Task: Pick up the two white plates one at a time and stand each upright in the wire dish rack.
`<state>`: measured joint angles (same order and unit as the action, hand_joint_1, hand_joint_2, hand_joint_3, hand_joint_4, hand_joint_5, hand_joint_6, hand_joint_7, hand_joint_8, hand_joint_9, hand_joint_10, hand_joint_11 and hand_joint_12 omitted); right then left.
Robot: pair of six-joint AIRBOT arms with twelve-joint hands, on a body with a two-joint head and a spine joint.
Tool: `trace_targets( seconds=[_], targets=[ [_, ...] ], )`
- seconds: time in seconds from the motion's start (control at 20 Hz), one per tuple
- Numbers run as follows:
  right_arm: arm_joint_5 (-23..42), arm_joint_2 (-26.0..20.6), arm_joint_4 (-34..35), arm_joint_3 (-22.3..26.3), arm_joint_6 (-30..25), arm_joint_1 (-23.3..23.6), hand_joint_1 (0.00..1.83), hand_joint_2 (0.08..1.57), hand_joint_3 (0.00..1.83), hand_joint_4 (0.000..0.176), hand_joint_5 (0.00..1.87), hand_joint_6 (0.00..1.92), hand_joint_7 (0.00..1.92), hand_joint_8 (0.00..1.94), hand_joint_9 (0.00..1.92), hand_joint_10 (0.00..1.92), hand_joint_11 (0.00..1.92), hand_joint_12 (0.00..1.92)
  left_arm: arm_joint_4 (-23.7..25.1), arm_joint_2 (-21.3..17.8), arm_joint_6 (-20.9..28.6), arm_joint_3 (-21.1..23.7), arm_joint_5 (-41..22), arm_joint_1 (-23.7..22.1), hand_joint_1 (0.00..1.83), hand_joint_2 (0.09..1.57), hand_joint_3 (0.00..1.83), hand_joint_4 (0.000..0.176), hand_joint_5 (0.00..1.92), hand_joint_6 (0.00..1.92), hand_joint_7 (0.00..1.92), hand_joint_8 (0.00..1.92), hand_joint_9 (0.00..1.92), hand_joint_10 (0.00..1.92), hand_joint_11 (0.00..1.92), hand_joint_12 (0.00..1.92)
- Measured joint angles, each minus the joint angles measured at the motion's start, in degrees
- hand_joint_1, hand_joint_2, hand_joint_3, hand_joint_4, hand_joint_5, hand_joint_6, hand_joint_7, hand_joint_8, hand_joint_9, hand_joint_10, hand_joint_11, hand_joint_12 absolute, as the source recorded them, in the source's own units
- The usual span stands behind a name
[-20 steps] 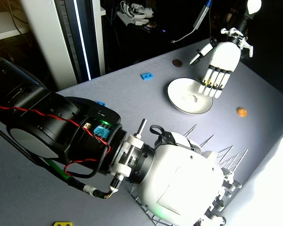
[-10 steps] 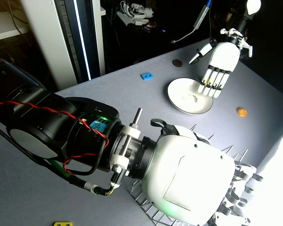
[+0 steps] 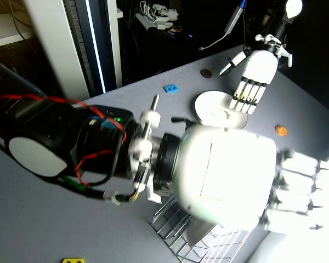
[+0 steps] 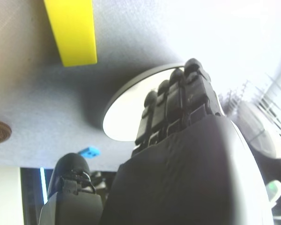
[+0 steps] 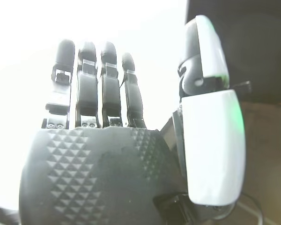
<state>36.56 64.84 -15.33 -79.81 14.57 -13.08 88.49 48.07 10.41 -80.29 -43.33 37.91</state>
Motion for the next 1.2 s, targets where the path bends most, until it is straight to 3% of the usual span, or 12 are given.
trace_targets(
  seconds=[0.15, 0.35, 0.4, 0.65, 0.8, 1.0, 1.2],
  targets=[
    [0.74, -0.31, -4.42, 2.75, 2.21, 0.2, 0.97, 0.91, 0.0, 0.0, 0.0, 0.0, 0.0, 0.0, 0.03, 0.0, 0.0, 0.46, -0.39, 0.33, 0.02, -0.52, 0.0, 0.37, 0.0, 1.09, 0.0, 0.0, 0.0, 0.0, 0.0, 0.0, 0.0, 0.0, 0.0, 0.0],
    [0.26, -0.81, -7.98, 5.49, 4.87, 0.13, 1.15, 0.89, 0.0, 0.0, 0.08, 0.01, 0.0, 0.0, 0.0, 0.0, 0.0, 0.34, -0.5, 0.42, -0.02, -0.85, -0.04, 0.94, 0.0, 1.14, 0.02, 0.0, 0.0, 0.0, 0.0, 0.0, 0.0, 0.0, 0.0, 0.0],
    [0.07, -0.9, -8.41, 5.88, 5.18, 0.02, 1.14, 0.9, 0.0, 0.0, 0.07, 0.01, 0.0, 0.0, 0.0, 0.0, 0.0, 0.39, -0.55, 0.61, 0.0, -1.16, -0.07, 0.94, 0.0, 1.08, 0.0, 0.0, 0.0, 0.0, 0.0, 0.0, 0.0, 0.0, 0.0, 0.0],
    [-3.04, -0.66, -12.26, 10.71, 9.94, -2.56, 1.13, 0.91, 0.0, 0.0, 0.0, 0.0, 0.0, 0.0, 0.0, 0.0, 0.0, 0.39, -1.11, 1.11, -0.02, -1.64, 0.02, 2.32, 0.0, 1.09, 0.0, 0.0, 0.0, 0.0, 0.0, 0.0, 0.0, 0.0, 0.0, 0.0],
    [-5.09, 0.15, -11.28, 12.72, 14.56, -2.91, 1.15, 0.89, 0.0, 0.0, 0.0, 0.0, 0.0, 0.0, 0.0, 0.0, 0.0, 0.39, -1.55, 1.6, 0.11, -2.1, 0.0, 4.04, 0.0, 1.08, 0.0, 0.0, 0.0, 0.0, 0.0, 0.0, 0.0, 0.0, 0.0, 0.0],
    [-9.07, 1.73, -12.15, 16.65, 26.25, -5.09, 1.15, 0.9, 0.0, 0.0, 0.0, 0.0, 0.0, 0.0, 0.0, 0.0, 0.0, 0.43, -4.63, 2.16, 1.09, -2.86, 0.13, 8.02, 0.0, 1.09, 0.0, 0.0, 0.0, 0.0, 0.0, 0.0, 0.0, 0.0, 0.0, 0.0],
    [-11.91, 4.28, -11.91, 17.22, 27.78, -6.1, 1.15, 0.93, 0.01, 0.0, 0.0, 0.0, 0.0, 0.0, 0.0, 0.0, 0.0, 0.42, -5.46, 2.32, 1.25, -2.86, 0.13, 8.68, 0.0, 1.09, 0.0, 0.0, 0.0, 0.0, 0.0, 0.0, 0.0, 0.0, 0.0, 0.0]
  ],
)
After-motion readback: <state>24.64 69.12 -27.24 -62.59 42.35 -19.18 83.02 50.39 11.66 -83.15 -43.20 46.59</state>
